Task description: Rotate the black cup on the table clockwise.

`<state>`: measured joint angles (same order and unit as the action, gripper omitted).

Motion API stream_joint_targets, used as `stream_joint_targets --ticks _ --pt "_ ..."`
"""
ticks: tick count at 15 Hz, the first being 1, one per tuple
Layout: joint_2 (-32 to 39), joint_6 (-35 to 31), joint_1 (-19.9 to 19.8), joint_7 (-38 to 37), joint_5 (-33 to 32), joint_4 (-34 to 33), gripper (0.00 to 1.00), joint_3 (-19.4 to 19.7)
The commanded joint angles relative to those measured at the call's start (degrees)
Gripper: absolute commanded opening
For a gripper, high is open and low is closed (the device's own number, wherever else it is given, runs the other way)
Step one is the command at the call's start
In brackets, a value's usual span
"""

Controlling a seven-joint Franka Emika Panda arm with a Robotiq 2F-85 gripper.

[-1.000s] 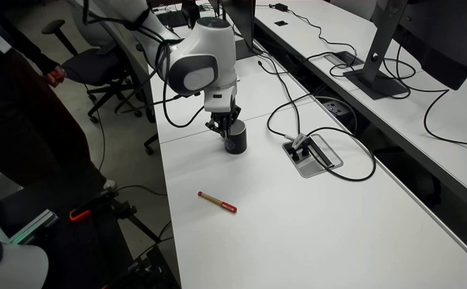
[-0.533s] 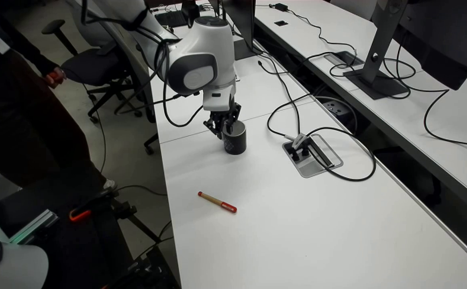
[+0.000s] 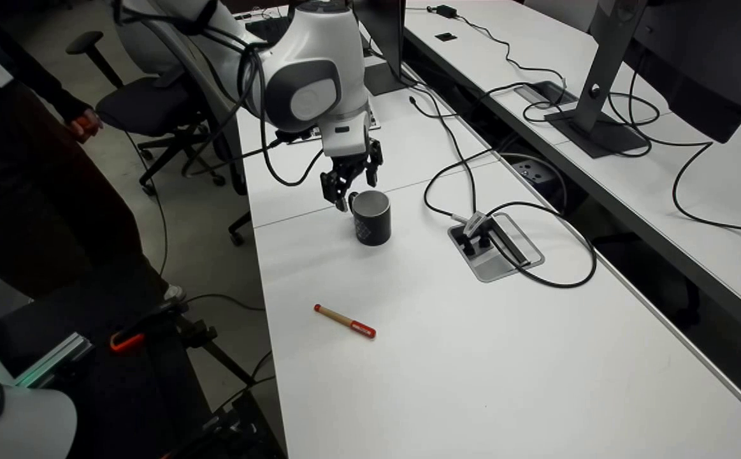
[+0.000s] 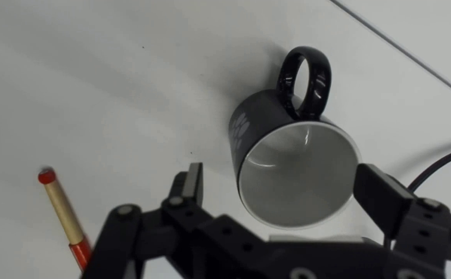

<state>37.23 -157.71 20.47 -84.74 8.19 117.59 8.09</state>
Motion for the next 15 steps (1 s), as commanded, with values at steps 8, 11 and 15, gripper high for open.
stream_joint_targets --ticks 8,11,15 --pt "-15.74 8.45 -1.02 18.14 -15.06 4.45 1.00 -3.54" --pt "-17.99 10.06 -1.07 23.30 -19.02 4.92 1.00 -4.49" --pt "-17.61 8.09 -2.78 33.59 -19.97 4.89 1.00 -7.50"
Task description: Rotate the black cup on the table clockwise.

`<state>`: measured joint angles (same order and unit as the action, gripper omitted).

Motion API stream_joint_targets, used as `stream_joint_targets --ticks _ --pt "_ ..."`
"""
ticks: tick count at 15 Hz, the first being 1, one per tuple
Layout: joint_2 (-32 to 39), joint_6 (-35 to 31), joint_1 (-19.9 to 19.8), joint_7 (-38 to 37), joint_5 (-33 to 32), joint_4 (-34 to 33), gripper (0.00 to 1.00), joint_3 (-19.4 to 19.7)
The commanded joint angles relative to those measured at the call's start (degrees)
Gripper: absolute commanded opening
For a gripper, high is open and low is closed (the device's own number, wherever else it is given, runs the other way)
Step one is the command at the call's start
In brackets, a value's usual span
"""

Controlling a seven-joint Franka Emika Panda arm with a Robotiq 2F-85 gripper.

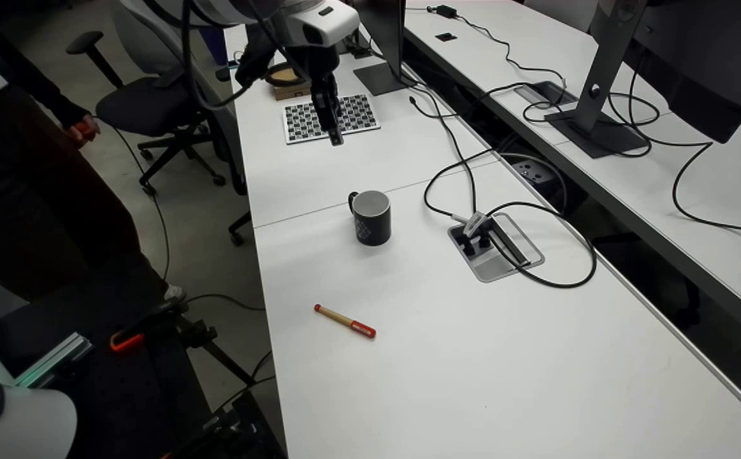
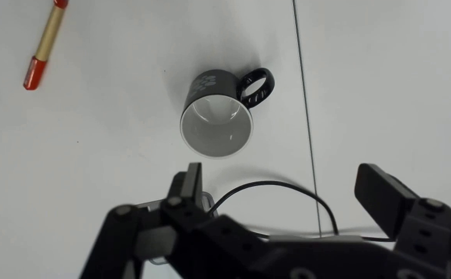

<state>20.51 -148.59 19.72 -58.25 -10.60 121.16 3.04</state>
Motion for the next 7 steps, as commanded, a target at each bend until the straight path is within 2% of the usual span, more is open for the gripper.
stream_joint_targets --ticks 1,7 --pt "-0.26 -1.70 -2.62 10.39 -0.58 1.05 1.00 -3.27" --pt "1.22 -2.86 -5.10 30.10 0.98 0.80 1.00 -6.30"
